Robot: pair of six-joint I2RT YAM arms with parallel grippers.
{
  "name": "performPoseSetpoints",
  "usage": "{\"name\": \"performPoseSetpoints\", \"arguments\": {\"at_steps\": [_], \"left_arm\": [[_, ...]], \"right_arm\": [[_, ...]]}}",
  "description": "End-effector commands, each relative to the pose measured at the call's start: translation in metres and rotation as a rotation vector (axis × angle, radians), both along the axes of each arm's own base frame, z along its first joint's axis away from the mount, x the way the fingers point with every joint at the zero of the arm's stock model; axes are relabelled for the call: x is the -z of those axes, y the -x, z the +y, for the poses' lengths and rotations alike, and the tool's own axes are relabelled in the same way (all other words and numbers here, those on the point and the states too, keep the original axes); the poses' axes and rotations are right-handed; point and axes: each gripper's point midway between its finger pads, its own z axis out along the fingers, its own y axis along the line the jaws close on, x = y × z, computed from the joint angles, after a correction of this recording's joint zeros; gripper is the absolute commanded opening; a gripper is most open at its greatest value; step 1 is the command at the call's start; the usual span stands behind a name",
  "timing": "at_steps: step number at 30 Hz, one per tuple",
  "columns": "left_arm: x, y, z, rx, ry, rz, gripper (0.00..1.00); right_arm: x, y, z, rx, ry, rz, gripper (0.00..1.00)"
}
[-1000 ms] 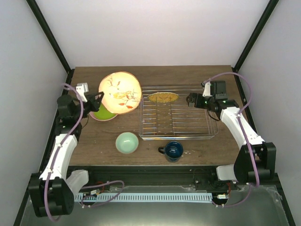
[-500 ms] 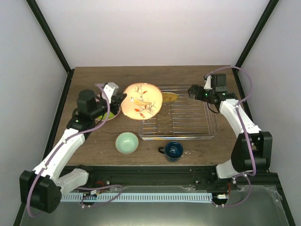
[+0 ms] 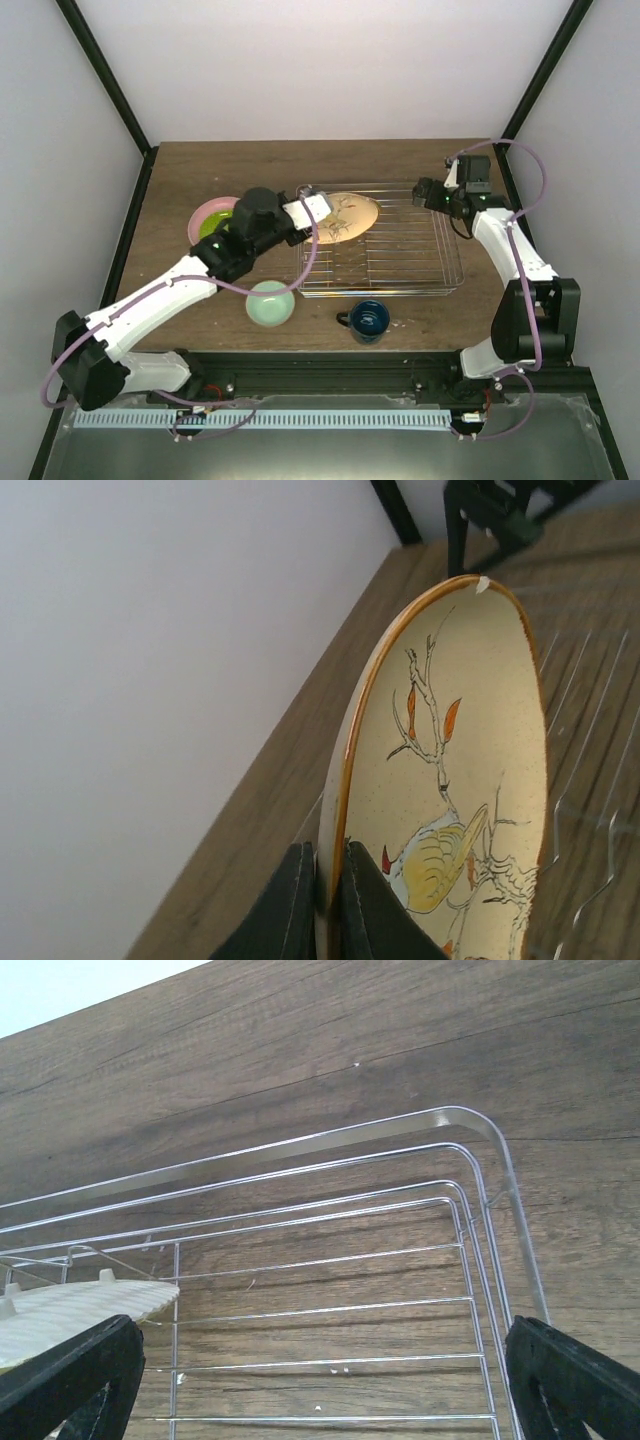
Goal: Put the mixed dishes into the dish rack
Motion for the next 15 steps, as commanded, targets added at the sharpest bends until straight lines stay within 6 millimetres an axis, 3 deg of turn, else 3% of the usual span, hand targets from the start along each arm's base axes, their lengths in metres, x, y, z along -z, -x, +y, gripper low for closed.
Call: {"name": "performPoseSetpoints", "arguments": {"at_steps": [1,6,15], "left_arm": [[-0.057,0.0,0.007,-0.156,-0.069,-0.295,0.0],[-0.056,0.013,-0.005,-0.204,-0.16,-0.425,0.0],[-0.064,0.02,-0.031,-0.205,-0.208,-0.531,0.0]], "right_arm": [[-0.013,-0.006,-0.012,0.022,0.031,-0.023,1.0],[-0.01,-0.005,-0.012,0.02,0.033,-0.018,1.0],[-0.009,-0.003,-0.013,0.022,0.038,-0.016,1.0]]}}
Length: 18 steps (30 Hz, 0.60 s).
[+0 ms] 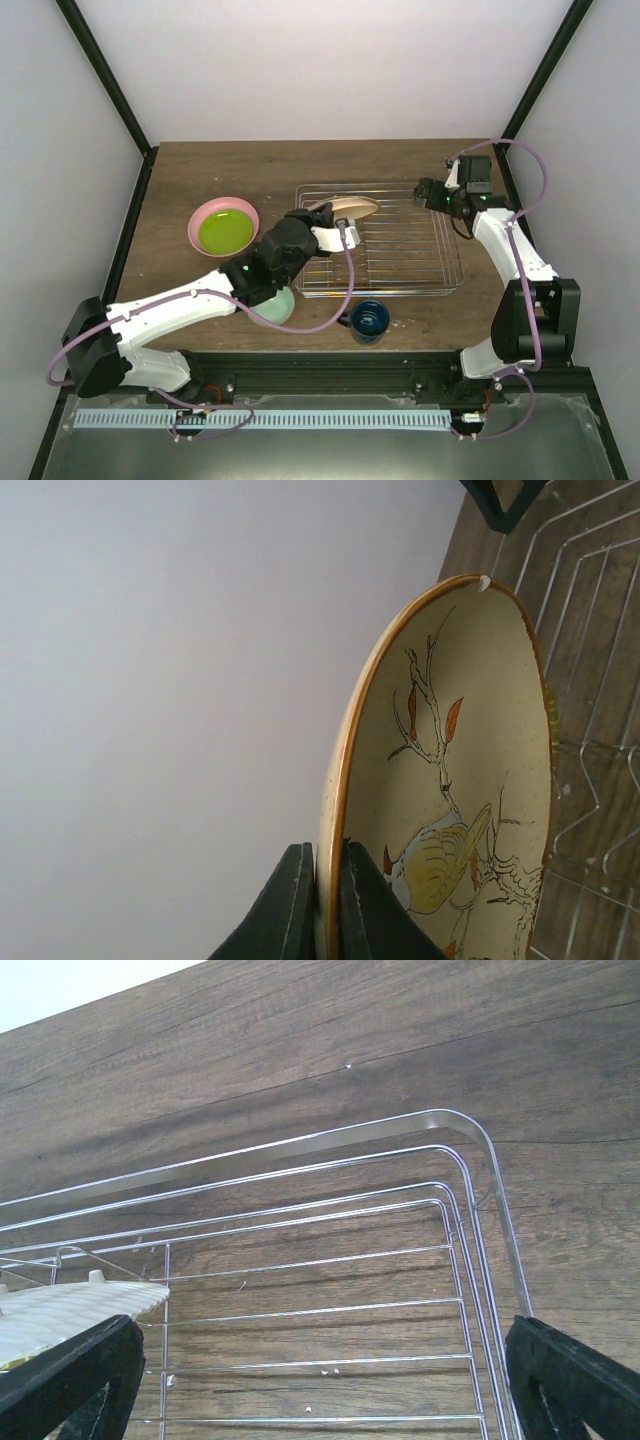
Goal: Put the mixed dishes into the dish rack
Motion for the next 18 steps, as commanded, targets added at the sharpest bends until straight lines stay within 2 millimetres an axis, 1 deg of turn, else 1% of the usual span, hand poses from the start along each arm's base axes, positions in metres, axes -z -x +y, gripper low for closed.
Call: {"name": "performPoseSetpoints", "arguments": {"at_steps": [1,7,9,18], "left_arm": [[-0.068,-0.002,-0.004,-0.052,0.13,-0.194,0.0],[-0.044,-0.007,-0.023,-0.07,0.065,-0.17,0.0],[-0.044,-0.009,-0.028,-0.077,0.074,-0.183,0.0],[-0.034,-0.019,-0.045,-0.105,0.055,-0.177,0.0]], "right_arm": [[-0.01,-0.003,-0.008,0.015,0.018,-0.017,1.0],[-0.007,-0.002,-0.008,0.015,0.022,-0.013,1.0],[-0.007,-0.001,-0.008,0.013,0.024,-0.009,1.0],[-0.009,0.001,-0.014,0.031,0.044,-0.003,1.0]]}}
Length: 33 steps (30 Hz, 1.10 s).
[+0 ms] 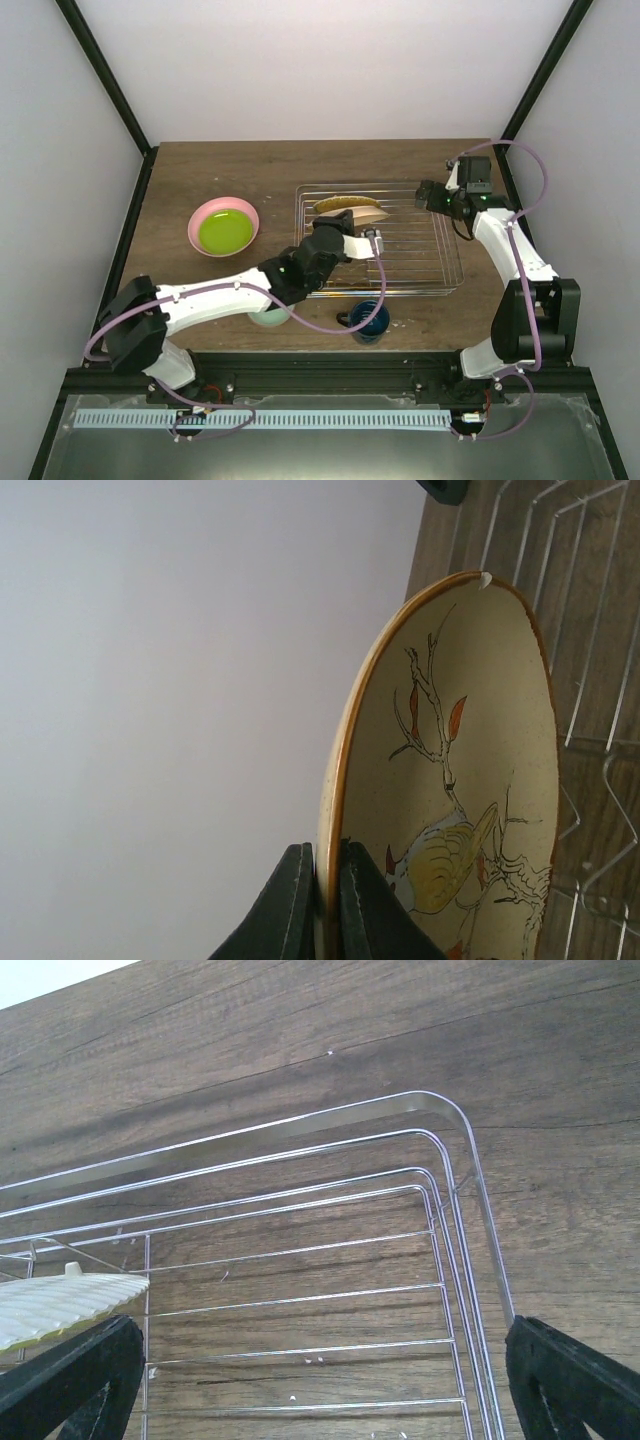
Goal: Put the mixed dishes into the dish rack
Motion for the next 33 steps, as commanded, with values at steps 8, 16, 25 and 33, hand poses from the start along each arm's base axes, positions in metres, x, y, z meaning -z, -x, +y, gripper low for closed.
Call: {"name": "performPoseSetpoints", "arguments": {"at_steps": [8,16,25,33], "left_arm": [[-0.057,-0.013,-0.018,-0.072,0.154,-0.119,0.0],[-0.042,-0.008,-0.019,-0.074,0.118,-0.086,0.0],[-0.022,-0.006,-0.018,-0.079,0.093,-0.053,0.0],[0.009,-0.008,-0.023,-0.085,0.054,-0.001,0.0]], "right_arm": [[-0.011,-0.002,-0.009,0.014,0.025,-0.025,1.0],[-0.009,-0.001,-0.008,0.01,0.024,-0.026,1.0],[-0.008,-0.002,-0.009,0.013,0.029,-0.024,1.0],[-0.008,-0.002,-0.01,0.015,0.029,-0.021,1.0]]}}
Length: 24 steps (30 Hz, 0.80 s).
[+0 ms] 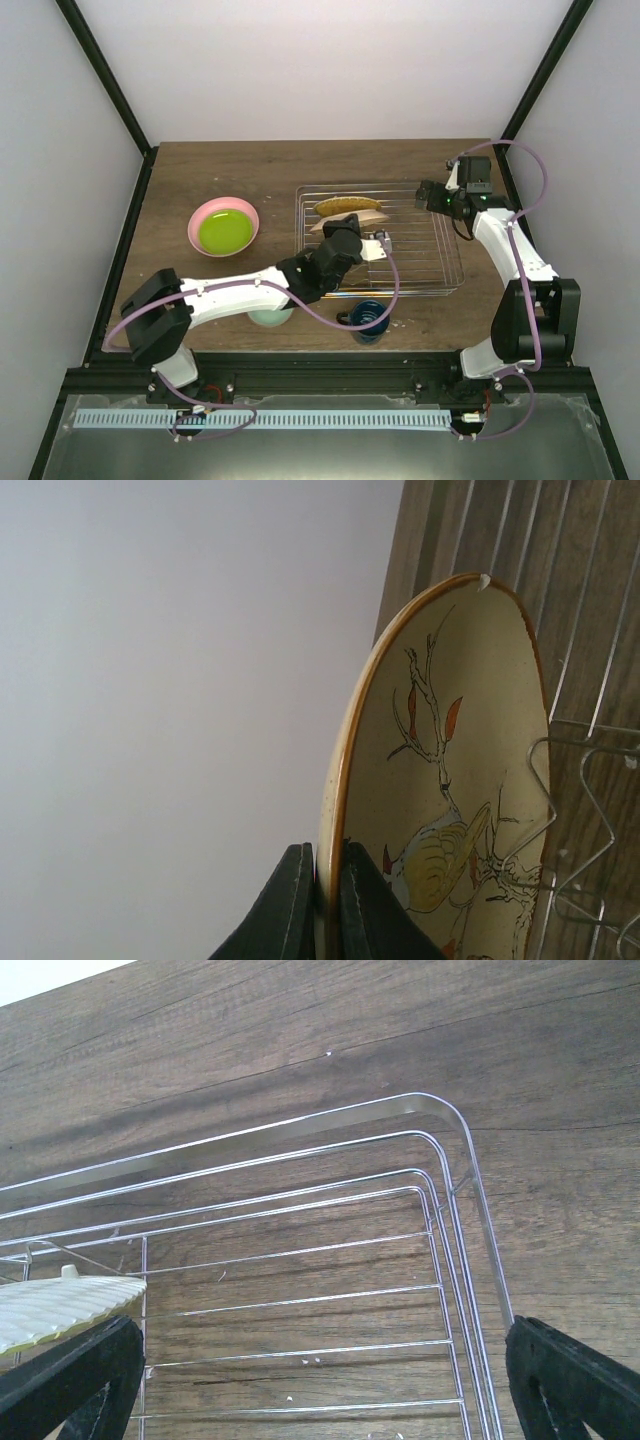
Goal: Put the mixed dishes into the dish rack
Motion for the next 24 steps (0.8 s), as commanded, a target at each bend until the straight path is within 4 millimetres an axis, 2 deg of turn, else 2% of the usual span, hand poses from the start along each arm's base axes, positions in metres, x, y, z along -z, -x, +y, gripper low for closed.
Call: {"name": "performPoseSetpoints", "arguments": {"at_steps": [1,7,13,19,24], "left_arm": [[-0.009,-0.001,-0.009,-0.014,0.085,-0.024,0.0],[0.003,-0.003,-0.016,-0.008,0.063,-0.018,0.0],[0.009,-0.005,-0.018,-0.009,0.053,-0.013,0.1],[0.008,-0.005,-0.019,-0.009,0.057,-0.014,0.29],[0.002,-0.004,-0.018,-0.012,0.057,-0.023,0.38]], "right_arm": [[-0.008,-0.002,-0.008,0.014,0.019,-0.022,1.0],[-0.008,-0.002,-0.008,0.013,0.02,-0.022,1.0],[-0.008,-0.002,-0.008,0.013,0.02,-0.021,1.0],[-0.007,-0.002,-0.008,0.012,0.019,-0.019,1.0],[-0.007,-0.002,-0.008,0.011,0.018,-0.019,1.0]]}}
